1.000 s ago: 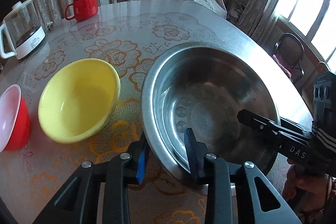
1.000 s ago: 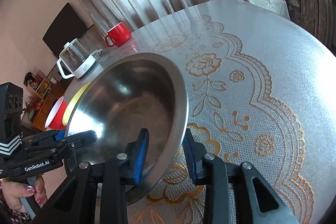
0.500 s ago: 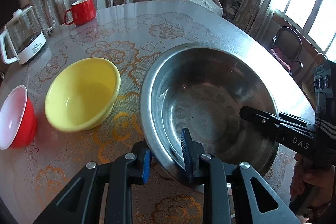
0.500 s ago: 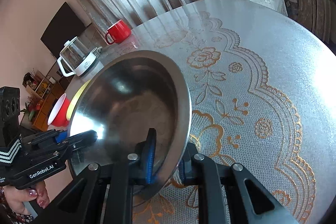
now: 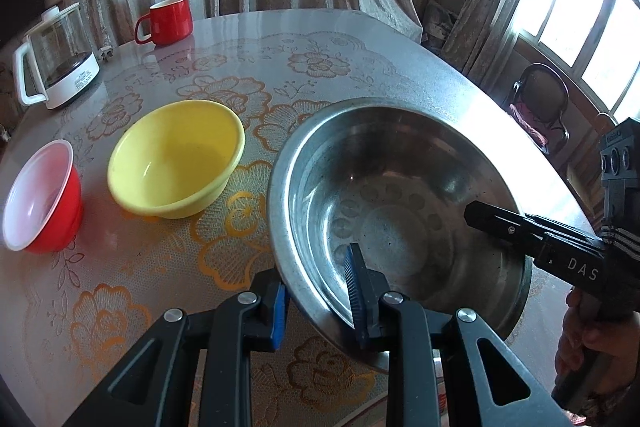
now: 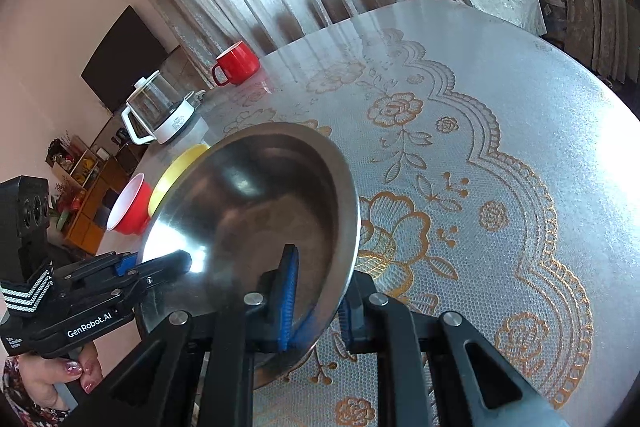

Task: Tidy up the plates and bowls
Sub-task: 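Carry the steel basin with the right gripper toward the plate stack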

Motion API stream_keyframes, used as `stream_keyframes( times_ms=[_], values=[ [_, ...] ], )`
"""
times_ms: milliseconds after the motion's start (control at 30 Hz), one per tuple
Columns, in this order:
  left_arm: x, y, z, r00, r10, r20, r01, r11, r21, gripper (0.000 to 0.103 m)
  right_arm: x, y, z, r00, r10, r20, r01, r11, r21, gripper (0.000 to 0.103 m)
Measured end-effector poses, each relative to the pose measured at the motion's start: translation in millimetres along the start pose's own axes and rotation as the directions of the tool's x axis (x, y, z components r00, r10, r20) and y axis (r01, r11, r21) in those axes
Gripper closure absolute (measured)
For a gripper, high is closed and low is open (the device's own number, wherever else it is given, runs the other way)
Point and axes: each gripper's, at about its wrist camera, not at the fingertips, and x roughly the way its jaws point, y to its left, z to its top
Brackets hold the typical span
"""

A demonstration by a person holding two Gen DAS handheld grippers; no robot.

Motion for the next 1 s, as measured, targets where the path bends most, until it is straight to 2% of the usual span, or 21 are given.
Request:
stream_keyframes(
  times_ms=[500,1000],
  values=[
    [-64.2,14.0,-26.2,0.995,-0.002,0.099,0.006,0.999,-0.042,0.077,-38.4,48.2,-8.5,0.998,0.039,0.042,-0.035,0.996,-0.079,0.086],
    [-128.7,46.4,-82.8,0.982,0.052,0.180,-0.030,0.992,-0.121,0.077,-62.0,114.0,-43.7,0.994,0.109,0.030,-0.103,0.979,-0.174,0.086]
  ],
)
